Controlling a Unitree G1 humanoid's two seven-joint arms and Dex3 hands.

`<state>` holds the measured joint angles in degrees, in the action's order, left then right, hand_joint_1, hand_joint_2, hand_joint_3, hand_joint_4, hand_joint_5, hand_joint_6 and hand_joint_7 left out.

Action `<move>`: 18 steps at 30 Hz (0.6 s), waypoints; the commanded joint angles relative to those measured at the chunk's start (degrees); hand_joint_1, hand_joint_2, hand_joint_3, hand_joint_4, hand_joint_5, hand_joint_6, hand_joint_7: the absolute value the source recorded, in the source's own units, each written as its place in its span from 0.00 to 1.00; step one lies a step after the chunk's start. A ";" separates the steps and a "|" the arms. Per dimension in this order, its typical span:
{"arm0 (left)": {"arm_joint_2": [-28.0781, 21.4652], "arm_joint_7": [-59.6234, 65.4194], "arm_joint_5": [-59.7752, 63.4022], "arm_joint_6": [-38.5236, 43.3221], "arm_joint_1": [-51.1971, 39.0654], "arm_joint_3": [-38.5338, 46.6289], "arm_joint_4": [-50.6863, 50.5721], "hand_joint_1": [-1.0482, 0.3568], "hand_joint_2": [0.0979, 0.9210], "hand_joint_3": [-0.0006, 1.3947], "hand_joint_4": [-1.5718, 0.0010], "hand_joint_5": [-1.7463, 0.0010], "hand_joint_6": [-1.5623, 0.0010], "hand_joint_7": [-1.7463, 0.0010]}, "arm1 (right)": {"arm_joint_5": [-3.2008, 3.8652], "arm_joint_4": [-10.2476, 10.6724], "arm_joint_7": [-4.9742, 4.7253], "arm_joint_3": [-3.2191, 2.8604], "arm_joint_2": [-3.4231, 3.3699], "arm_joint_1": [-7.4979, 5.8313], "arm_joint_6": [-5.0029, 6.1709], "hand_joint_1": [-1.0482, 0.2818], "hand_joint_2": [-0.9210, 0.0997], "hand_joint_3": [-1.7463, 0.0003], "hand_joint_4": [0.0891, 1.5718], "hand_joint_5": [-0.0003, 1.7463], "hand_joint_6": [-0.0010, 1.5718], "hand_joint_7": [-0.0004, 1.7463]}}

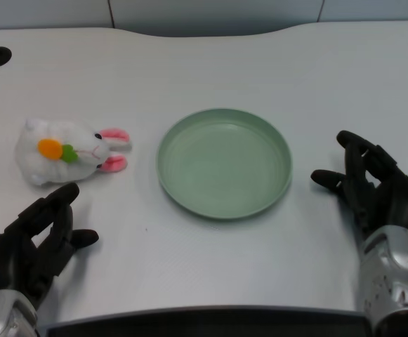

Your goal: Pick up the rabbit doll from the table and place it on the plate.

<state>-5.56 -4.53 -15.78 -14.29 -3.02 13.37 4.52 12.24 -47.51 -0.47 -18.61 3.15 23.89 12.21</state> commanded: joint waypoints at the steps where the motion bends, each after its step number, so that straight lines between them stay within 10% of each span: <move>1: -0.22 -0.82 0.13 -1.22 -1.33 -0.19 1.29 0.38 1.00 0.38 0.75 0.16 0.57 0.91 | 0.30 0.71 -0.14 0.14 -0.02 -0.22 -0.10 0.55 0.00 0.83 0.44 0.59 0.44 0.28; 18: -0.62 -0.76 0.70 -3.20 -2.04 -0.72 -0.08 0.39 1.00 0.37 0.77 0.15 0.56 0.90 | 0.43 1.17 -0.20 0.36 -0.38 -0.72 -0.02 0.56 0.00 0.83 0.45 0.58 0.44 0.28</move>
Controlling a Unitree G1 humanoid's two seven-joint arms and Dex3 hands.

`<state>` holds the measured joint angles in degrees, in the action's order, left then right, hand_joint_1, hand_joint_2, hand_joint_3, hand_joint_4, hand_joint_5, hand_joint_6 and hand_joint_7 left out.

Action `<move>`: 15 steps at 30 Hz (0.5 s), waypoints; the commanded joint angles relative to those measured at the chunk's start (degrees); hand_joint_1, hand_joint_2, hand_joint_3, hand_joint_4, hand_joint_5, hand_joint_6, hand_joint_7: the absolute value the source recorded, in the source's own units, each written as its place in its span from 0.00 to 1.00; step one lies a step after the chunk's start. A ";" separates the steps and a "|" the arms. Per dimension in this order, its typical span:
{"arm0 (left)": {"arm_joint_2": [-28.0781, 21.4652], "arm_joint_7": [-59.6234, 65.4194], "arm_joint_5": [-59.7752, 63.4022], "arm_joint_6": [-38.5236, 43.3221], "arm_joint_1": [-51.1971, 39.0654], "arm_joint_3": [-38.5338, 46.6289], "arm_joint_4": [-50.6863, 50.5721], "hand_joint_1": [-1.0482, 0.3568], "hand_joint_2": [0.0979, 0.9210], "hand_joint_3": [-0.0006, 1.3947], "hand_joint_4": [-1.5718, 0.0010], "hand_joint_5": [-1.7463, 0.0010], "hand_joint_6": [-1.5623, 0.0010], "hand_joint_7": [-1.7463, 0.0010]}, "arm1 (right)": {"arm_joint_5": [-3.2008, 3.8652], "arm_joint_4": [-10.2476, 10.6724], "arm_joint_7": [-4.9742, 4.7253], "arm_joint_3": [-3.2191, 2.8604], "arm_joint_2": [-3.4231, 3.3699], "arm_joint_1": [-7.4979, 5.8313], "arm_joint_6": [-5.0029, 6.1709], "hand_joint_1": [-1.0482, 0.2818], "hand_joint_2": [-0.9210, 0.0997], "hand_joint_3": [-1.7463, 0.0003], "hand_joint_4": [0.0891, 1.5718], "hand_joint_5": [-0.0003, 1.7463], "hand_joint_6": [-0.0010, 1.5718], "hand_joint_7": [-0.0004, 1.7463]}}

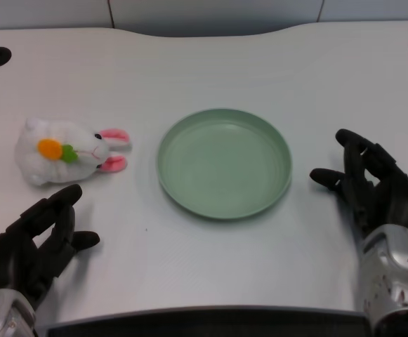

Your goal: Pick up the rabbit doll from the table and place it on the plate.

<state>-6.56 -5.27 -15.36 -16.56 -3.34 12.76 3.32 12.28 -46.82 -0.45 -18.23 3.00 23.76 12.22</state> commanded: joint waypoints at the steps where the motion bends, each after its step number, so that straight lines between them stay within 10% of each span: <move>1: 0.45 -0.14 0.25 -0.43 -1.73 -0.06 1.25 0.39 1.00 0.37 0.77 0.15 0.57 0.91 | 0.40 0.41 -0.19 -0.03 -0.25 -0.60 0.09 0.56 0.00 0.83 0.44 0.58 0.44 0.28; 15: -3.65 -12.27 4.41 24.43 -2.44 -3.05 -0.40 0.40 1.00 0.37 0.79 0.19 0.58 0.91 | 0.36 0.32 -0.29 0.22 -0.67 -0.56 0.68 0.55 0.00 0.83 0.45 0.57 0.45 0.28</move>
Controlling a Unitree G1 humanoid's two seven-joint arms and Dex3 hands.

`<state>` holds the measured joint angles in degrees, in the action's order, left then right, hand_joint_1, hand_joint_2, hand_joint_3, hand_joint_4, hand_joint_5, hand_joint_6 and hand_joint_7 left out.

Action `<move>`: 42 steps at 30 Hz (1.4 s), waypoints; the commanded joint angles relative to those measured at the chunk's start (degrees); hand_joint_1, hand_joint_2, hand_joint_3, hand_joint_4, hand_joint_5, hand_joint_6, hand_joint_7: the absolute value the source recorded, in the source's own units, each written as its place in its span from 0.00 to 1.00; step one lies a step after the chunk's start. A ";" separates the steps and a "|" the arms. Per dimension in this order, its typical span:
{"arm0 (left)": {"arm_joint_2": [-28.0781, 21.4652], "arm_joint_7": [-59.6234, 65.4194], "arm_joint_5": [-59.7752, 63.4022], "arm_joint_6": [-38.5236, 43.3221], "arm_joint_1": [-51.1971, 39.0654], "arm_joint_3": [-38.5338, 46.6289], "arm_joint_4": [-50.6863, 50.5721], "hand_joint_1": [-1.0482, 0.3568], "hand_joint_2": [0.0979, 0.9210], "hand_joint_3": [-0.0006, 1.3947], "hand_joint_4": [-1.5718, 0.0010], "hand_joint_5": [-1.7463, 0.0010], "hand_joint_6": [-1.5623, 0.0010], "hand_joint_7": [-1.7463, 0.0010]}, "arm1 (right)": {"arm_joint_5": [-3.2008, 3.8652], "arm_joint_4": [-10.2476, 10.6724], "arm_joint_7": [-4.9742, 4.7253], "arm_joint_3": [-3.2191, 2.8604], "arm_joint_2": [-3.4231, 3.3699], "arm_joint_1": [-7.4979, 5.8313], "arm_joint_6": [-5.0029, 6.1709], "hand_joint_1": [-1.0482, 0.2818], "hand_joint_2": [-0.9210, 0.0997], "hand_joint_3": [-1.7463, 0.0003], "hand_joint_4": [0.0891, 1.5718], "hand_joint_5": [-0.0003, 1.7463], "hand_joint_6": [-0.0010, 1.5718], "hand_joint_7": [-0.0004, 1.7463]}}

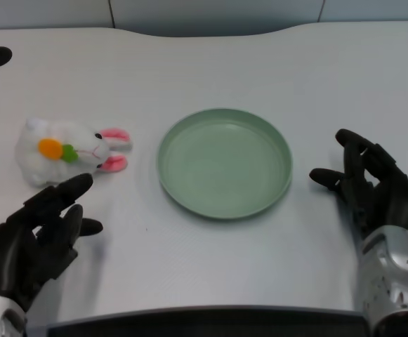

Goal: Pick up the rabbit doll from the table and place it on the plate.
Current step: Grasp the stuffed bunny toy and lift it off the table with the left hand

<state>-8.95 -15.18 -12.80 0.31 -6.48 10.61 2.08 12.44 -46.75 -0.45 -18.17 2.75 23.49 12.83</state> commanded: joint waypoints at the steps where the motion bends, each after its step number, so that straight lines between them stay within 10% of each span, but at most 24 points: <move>1: -1.50 -3.06 2.25 10.39 1.08 -1.06 1.22 0.40 1.00 0.35 0.78 0.19 0.58 0.91 | 0.19 0.39 -0.36 0.19 -0.44 -0.30 -0.07 0.55 0.00 0.83 0.45 0.57 0.45 0.28; 10: -5.47 -2.29 10.27 18.73 3.68 -2.09 -6.85 0.40 1.00 0.32 0.83 0.24 0.60 0.91 | -0.17 0.87 -1.39 0.80 -0.76 -0.23 -0.41 0.56 0.00 0.83 0.44 0.57 0.45 0.27; 19: -19.60 2.18 33.38 21.29 13.63 -3.31 -5.03 0.34 1.00 0.13 0.89 0.55 0.70 0.97 | 0.19 -0.62 -0.82 0.65 -0.85 0.27 0.47 0.56 0.00 0.84 0.44 0.58 0.45 0.27; 37: -34.00 -15.41 48.03 1.41 30.51 -13.51 -4.38 0.15 1.00 0.02 1.00 0.94 0.91 1.00 | -0.08 0.21 -2.29 1.08 -1.13 0.47 -0.94 0.56 0.00 0.82 0.45 0.60 0.44 0.26; 42: -35.35 -20.05 50.09 -1.43 34.12 -17.23 -1.88 0.13 1.00 0.01 1.00 0.99 0.93 1.00 | 0.04 0.18 -1.34 1.10 -0.96 0.15 0.05 0.56 0.00 0.83 0.44 0.60 0.45 0.26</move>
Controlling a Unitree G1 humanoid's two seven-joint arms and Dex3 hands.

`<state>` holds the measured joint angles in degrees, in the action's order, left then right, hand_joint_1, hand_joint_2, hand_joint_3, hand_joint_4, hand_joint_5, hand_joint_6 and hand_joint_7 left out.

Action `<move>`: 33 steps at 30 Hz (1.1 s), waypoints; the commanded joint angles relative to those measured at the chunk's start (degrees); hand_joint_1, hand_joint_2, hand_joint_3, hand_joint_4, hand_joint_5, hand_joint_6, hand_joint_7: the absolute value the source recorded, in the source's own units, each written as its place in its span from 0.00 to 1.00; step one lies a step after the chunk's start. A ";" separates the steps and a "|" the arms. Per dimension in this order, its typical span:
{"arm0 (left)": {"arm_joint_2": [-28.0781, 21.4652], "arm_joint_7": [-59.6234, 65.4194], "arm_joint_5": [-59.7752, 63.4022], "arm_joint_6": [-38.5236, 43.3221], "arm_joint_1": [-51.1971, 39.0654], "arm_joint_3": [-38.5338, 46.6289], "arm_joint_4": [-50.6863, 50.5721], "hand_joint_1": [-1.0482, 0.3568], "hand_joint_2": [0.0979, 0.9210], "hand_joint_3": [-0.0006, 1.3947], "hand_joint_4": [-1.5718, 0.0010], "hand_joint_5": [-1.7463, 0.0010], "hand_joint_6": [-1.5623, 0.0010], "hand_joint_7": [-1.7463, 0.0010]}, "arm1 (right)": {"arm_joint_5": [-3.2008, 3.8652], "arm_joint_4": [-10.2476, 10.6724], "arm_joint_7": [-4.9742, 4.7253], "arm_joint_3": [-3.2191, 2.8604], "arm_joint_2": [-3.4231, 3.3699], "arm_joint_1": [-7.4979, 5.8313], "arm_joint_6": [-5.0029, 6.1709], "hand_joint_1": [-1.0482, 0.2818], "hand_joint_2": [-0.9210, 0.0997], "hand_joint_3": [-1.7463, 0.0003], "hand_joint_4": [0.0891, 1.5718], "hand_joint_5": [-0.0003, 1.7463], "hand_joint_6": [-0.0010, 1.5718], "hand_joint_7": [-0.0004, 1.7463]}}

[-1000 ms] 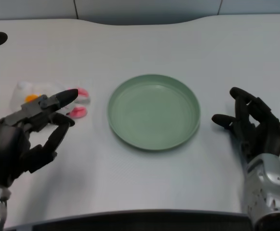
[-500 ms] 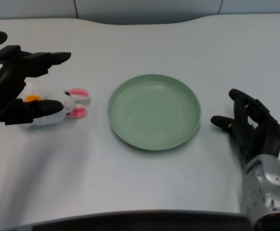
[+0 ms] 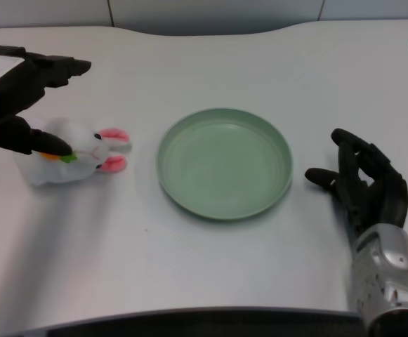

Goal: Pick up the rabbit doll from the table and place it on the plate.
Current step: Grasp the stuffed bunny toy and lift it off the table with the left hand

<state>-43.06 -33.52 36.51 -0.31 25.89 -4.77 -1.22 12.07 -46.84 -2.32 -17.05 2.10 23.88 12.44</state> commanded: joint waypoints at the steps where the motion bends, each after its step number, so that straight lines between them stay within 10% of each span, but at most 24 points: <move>1: -1.25 -2.30 1.37 -1.16 2.32 -2.73 2.19 0.12 0.99 0.01 1.00 0.99 0.93 1.00 | 0.44 0.35 0.69 -0.03 -0.27 -0.32 0.52 0.56 0.00 0.83 0.44 0.61 0.45 0.27; 33: 8.52 9.12 10.64 1.33 22.00 -23.74 45.70 0.06 0.95 0.00 0.98 0.99 0.93 0.99 | 0.86 0.28 0.93 -0.68 0.96 -0.07 -0.89 0.56 0.00 0.81 0.40 0.59 0.43 0.26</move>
<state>-34.57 -25.63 46.29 0.43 46.84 -27.57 43.14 12.79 -46.46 -1.16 -17.70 3.01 23.80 12.13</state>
